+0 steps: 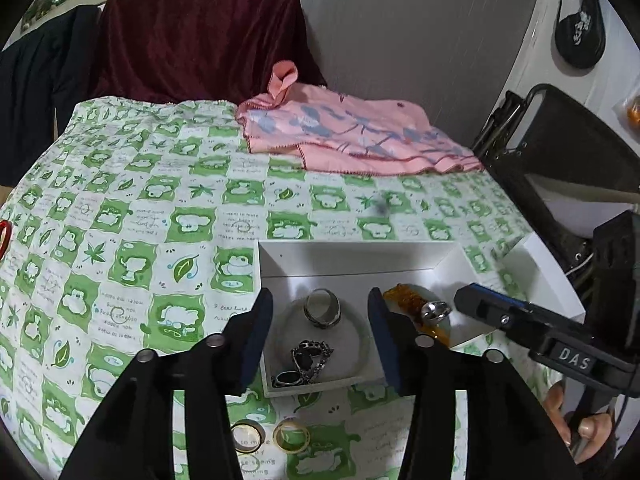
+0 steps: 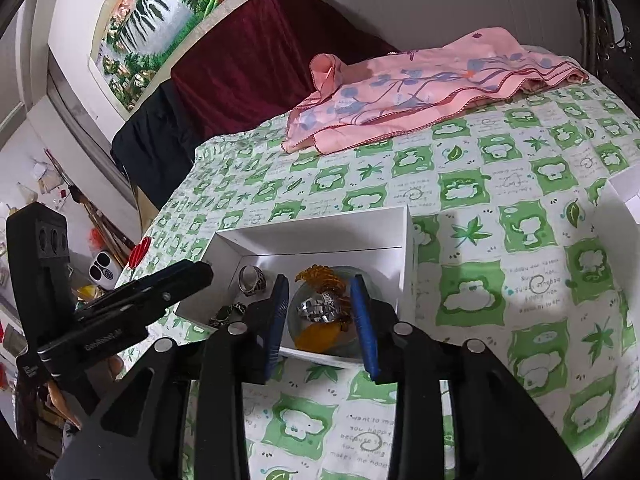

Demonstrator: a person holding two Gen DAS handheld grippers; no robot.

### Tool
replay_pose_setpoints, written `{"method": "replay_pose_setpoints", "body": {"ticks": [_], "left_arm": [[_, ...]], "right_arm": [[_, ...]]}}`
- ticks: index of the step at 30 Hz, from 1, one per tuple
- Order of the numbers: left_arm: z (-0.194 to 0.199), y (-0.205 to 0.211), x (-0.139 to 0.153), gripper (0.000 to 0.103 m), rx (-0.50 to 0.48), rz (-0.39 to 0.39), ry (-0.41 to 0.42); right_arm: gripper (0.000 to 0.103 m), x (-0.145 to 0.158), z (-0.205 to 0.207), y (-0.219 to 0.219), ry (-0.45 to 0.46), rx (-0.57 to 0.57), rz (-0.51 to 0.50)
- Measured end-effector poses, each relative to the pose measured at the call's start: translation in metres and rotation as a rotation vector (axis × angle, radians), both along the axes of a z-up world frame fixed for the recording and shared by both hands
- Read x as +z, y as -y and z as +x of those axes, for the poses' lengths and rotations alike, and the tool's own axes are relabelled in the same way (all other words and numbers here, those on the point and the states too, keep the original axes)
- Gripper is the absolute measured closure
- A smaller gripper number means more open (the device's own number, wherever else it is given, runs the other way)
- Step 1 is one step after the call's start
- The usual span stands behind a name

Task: Organize jewelry
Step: 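Withdraw both tools from the box toward the remaining jewelry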

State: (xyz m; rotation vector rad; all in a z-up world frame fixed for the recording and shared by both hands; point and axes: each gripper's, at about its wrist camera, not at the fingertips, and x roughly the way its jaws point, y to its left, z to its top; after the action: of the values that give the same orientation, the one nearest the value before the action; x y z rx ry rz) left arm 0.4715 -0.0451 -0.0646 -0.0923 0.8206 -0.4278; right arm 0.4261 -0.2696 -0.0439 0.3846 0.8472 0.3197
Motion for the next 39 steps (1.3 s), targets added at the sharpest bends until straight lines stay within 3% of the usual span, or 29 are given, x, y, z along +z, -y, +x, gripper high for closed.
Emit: {"method": "replay_pose_setpoints", "body": {"ticks": [3,7,12,16,21,24,30,39], "left_arm": [[-0.004,-0.002,0.003,0.034,0.024,0.015,0.030],[-0.006,-0.007,0.003,0.032,0.038,0.017,0.031],[-0.006,-0.015,0.001,0.027,0.065,0.011,0.022],[-0.006,-0.022,0.000,0.023,0.092,0.010,0.023],[-0.009,-0.030,-0.003,0.015,0.120,0.017,0.015],[-0.012,-0.035,-0.005,0.012,0.140,0.028,0.014],[-0.025,-0.052,-0.012,0.008,0.209,0.083,0.009],[-0.048,-0.060,-0.027,0.006,0.202,0.121,-0.055]], "right_arm": [[0.069,0.001,-0.003,0.001,0.008,-0.002,0.008],[0.053,0.003,-0.010,0.002,0.030,-0.024,-0.003],[0.049,0.006,-0.017,0.007,0.055,-0.038,0.007],[0.026,0.009,-0.027,0.011,0.106,-0.055,0.039],[0.024,0.018,-0.036,0.007,0.144,-0.066,-0.030],[0.013,0.020,-0.042,0.007,0.144,-0.069,-0.038],[0.008,0.020,-0.062,0.014,0.151,-0.099,-0.037],[0.008,0.013,-0.100,0.034,0.146,-0.140,0.004]]}}
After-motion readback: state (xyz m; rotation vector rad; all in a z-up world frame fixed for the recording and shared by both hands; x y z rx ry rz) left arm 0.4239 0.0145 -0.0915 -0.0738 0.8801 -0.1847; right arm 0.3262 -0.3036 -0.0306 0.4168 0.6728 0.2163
